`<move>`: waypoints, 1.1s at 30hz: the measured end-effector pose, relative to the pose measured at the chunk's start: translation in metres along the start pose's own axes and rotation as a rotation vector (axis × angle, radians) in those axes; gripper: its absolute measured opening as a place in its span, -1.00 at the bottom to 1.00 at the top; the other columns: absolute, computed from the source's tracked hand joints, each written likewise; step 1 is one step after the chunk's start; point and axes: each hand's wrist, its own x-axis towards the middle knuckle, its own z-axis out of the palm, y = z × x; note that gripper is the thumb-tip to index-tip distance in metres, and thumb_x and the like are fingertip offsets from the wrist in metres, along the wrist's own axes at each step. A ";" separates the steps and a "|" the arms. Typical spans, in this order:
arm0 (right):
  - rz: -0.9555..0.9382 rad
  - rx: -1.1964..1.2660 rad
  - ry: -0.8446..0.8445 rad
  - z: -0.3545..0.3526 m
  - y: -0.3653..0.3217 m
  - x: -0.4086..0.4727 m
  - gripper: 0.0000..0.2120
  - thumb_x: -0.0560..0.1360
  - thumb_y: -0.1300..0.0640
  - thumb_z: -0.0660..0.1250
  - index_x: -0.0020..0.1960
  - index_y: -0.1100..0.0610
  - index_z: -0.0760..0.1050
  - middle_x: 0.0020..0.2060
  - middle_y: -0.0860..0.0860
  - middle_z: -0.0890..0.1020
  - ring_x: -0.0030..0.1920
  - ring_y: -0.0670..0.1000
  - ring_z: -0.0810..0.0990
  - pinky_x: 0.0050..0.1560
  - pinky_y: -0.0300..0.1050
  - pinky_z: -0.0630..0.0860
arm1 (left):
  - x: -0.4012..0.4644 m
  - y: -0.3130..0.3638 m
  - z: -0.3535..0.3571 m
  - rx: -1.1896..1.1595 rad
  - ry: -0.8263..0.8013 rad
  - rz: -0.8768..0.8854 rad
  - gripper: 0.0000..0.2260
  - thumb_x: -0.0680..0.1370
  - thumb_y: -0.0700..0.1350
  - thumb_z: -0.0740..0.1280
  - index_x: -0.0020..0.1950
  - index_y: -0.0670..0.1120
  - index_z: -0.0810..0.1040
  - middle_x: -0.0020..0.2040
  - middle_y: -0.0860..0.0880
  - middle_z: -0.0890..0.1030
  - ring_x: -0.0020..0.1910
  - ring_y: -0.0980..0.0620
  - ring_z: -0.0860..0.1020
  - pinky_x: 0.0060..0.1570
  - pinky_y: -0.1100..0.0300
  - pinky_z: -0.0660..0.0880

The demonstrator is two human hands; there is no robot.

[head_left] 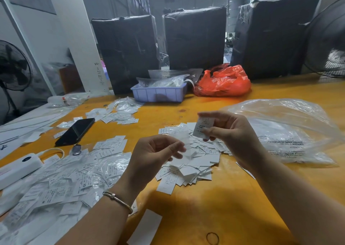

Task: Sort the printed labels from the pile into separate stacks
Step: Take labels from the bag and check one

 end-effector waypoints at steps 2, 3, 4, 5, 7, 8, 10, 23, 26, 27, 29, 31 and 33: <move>-0.028 0.030 0.030 -0.001 0.001 0.000 -0.46 0.43 0.47 0.36 0.32 0.05 0.45 -0.18 0.17 0.70 -0.25 0.03 0.67 -0.25 -0.24 0.55 | 0.000 0.000 0.000 0.006 0.007 0.010 -0.80 0.45 -0.04 0.43 -0.09 -0.18 0.69 -0.17 -0.07 0.72 -0.21 -0.03 0.68 -0.26 0.25 0.56; -0.038 0.027 0.046 -0.001 0.000 0.000 -0.41 0.43 0.46 0.36 0.37 0.05 0.39 -0.17 0.16 0.71 -0.21 0.04 0.68 -0.20 -0.24 0.57 | 0.000 -0.001 0.000 0.005 0.009 0.012 -0.81 0.44 -0.06 0.44 -0.09 -0.17 0.69 -0.18 -0.07 0.72 -0.22 -0.03 0.68 -0.26 0.24 0.57; -0.049 0.014 0.067 -0.001 -0.002 0.000 -0.41 0.44 0.45 0.36 0.37 0.05 0.38 -0.17 0.13 0.71 -0.17 0.04 0.70 -0.16 -0.23 0.59 | 0.000 0.000 0.000 0.003 0.009 0.014 -0.81 0.43 -0.06 0.45 -0.10 -0.17 0.70 -0.19 -0.07 0.72 -0.22 -0.03 0.68 -0.26 0.24 0.57; -0.063 0.003 0.083 -0.001 -0.003 0.000 -0.46 0.44 0.45 0.36 0.33 0.06 0.41 -0.18 0.09 0.72 -0.14 0.03 0.70 -0.12 -0.23 0.59 | 0.000 0.000 0.000 0.002 0.009 0.015 -0.82 0.42 -0.07 0.46 -0.10 -0.17 0.70 -0.19 -0.08 0.72 -0.23 -0.03 0.68 -0.27 0.24 0.56; -0.091 0.018 0.072 0.001 -0.006 0.000 -0.61 0.42 0.44 0.37 0.15 0.09 0.53 -0.19 0.04 0.72 -0.13 -0.01 0.70 -0.11 -0.22 0.59 | -0.001 0.000 0.000 0.002 0.004 0.016 -0.83 0.41 -0.09 0.48 -0.11 -0.17 0.71 -0.20 -0.08 0.72 -0.24 -0.02 0.68 -0.27 0.26 0.56; -0.102 0.047 0.049 0.002 -0.008 -0.001 -0.66 0.41 0.44 0.38 0.09 0.11 0.55 -0.19 0.04 0.72 -0.14 -0.01 0.70 -0.12 -0.21 0.59 | -0.001 0.000 0.001 0.000 0.000 0.014 -0.83 0.40 -0.09 0.49 -0.11 -0.17 0.71 -0.21 -0.09 0.72 -0.25 -0.02 0.68 -0.27 0.27 0.55; -0.137 0.090 -0.011 0.003 -0.010 -0.004 -0.56 0.39 0.45 0.40 0.17 0.10 0.52 -0.19 0.11 0.71 -0.17 0.00 0.68 -0.16 -0.19 0.58 | -0.001 0.001 0.001 -0.006 -0.008 0.008 -0.81 0.39 -0.07 0.49 -0.12 -0.18 0.71 -0.21 -0.10 0.72 -0.26 -0.01 0.67 -0.28 0.29 0.54; 0.191 -0.338 -0.408 0.014 0.002 -0.010 -0.61 0.26 -0.21 0.48 -0.09 0.07 0.70 -0.15 0.01 0.72 -0.14 -0.05 0.63 -0.15 -0.23 0.47 | 0.004 0.001 -0.006 -0.386 0.068 -0.123 -0.88 0.35 -0.16 0.45 -0.14 -0.12 0.66 -0.20 -0.10 0.64 -0.21 -0.01 0.61 -0.11 0.17 0.58; 0.101 -0.280 -0.311 0.018 0.003 -0.010 -0.77 0.36 -0.01 0.48 -0.13 0.15 0.69 -0.22 0.10 0.70 -0.19 -0.02 0.60 -0.14 -0.16 0.47 | 0.003 0.003 -0.005 -0.348 0.029 -0.140 -0.91 0.35 -0.20 0.50 -0.24 -0.10 0.61 -0.16 -0.16 0.66 -0.15 -0.10 0.65 -0.10 0.14 0.61; 0.085 -0.259 -0.272 0.017 0.003 -0.010 -0.82 0.39 0.06 0.47 -0.15 0.18 0.69 -0.23 0.15 0.69 -0.22 0.00 0.57 -0.14 -0.11 0.45 | 0.003 0.003 -0.005 -0.291 0.019 -0.142 -0.88 0.36 -0.22 0.52 -0.29 -0.07 0.61 -0.14 -0.15 0.67 -0.13 -0.08 0.66 -0.11 0.15 0.61; 0.070 -0.226 -0.199 0.016 0.002 -0.009 -0.90 0.42 0.17 0.47 -0.17 0.22 0.68 -0.25 0.16 0.68 -0.24 0.00 0.57 -0.14 -0.08 0.44 | 0.003 0.001 -0.004 -0.155 -0.039 -0.153 -0.89 0.35 -0.22 0.48 -0.32 -0.04 0.61 -0.13 -0.16 0.66 -0.15 -0.03 0.62 -0.10 0.16 0.61; 0.029 -0.281 -0.145 0.015 0.002 -0.008 -0.94 0.43 0.22 0.46 -0.20 0.20 0.67 -0.29 0.10 0.68 -0.28 -0.08 0.57 -0.16 -0.14 0.46 | 0.002 0.000 -0.002 -0.054 -0.148 -0.186 -0.96 0.34 -0.19 0.46 -0.30 -0.07 0.63 -0.13 -0.23 0.63 -0.19 0.00 0.59 -0.13 0.19 0.58; -0.064 -0.449 -0.150 0.015 0.001 -0.008 -0.93 0.42 0.23 0.46 -0.24 0.16 0.65 -0.35 -0.01 0.65 -0.37 -0.20 0.51 -0.28 -0.25 0.43 | 0.001 -0.002 0.000 0.079 -0.236 -0.209 -0.95 0.35 -0.14 0.49 -0.26 -0.09 0.67 -0.17 -0.20 0.64 -0.21 -0.02 0.58 -0.15 0.15 0.54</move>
